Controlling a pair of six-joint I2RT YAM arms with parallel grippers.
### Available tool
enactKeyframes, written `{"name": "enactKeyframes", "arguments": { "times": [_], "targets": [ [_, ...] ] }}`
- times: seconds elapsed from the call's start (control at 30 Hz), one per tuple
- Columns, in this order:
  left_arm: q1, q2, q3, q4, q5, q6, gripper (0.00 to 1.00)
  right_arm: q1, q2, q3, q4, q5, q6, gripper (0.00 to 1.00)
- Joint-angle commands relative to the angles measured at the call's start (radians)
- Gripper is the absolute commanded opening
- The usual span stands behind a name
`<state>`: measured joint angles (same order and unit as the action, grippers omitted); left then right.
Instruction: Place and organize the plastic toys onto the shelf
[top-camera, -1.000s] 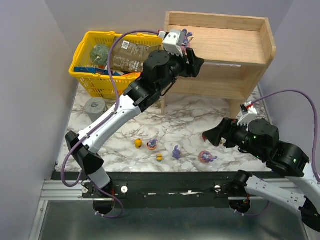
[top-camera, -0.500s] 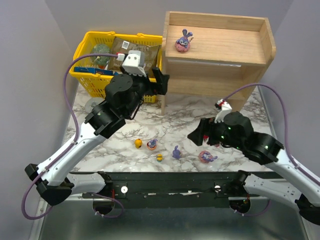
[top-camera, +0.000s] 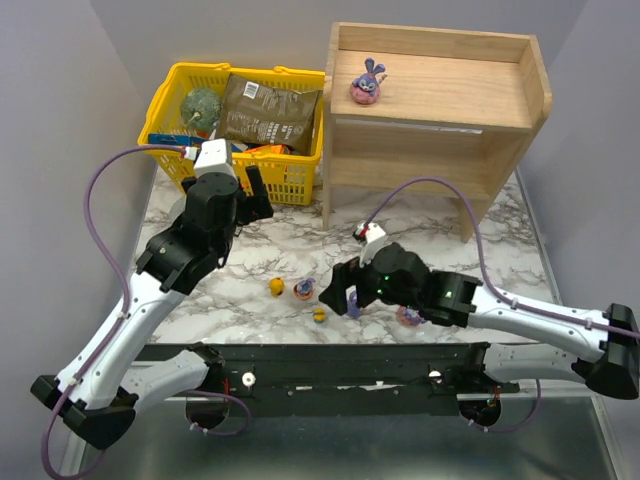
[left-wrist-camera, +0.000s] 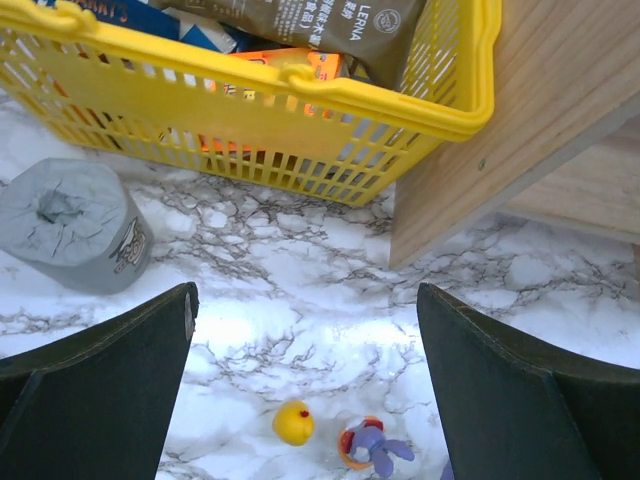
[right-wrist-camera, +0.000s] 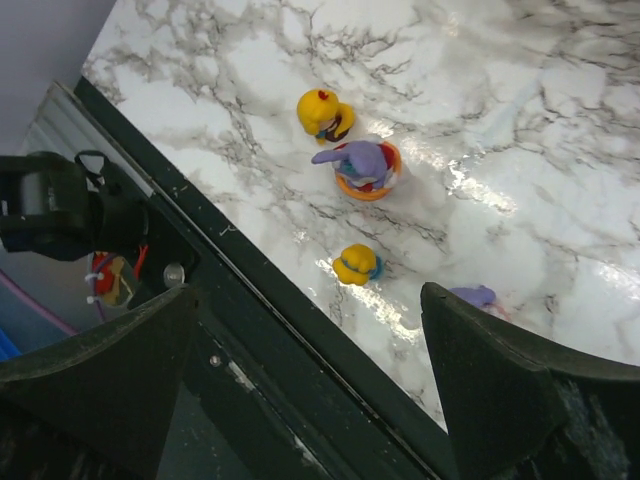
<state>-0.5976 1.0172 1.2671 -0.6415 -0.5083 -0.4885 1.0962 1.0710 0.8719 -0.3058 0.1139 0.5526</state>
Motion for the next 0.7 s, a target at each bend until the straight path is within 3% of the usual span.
{"name": "enactKeyframes", "arguments": {
  "times": [0.0,0.3,0.67],
  "targets": [
    [0.016,-0.078,-0.028,-0.040,-0.018,-0.030,0.99,0.091,0.072,-0.072,0.221,0.196,-0.008,0.99],
    [0.018,-0.071,-0.009,-0.096,0.028,0.002,0.99,0.180,0.354,-0.019,0.347,0.389,0.052,0.93],
    [0.021,-0.058,0.012,-0.106,0.050,0.030,0.99,0.182,0.544,0.039,0.433,0.408,0.029,0.88]
  ]
}}
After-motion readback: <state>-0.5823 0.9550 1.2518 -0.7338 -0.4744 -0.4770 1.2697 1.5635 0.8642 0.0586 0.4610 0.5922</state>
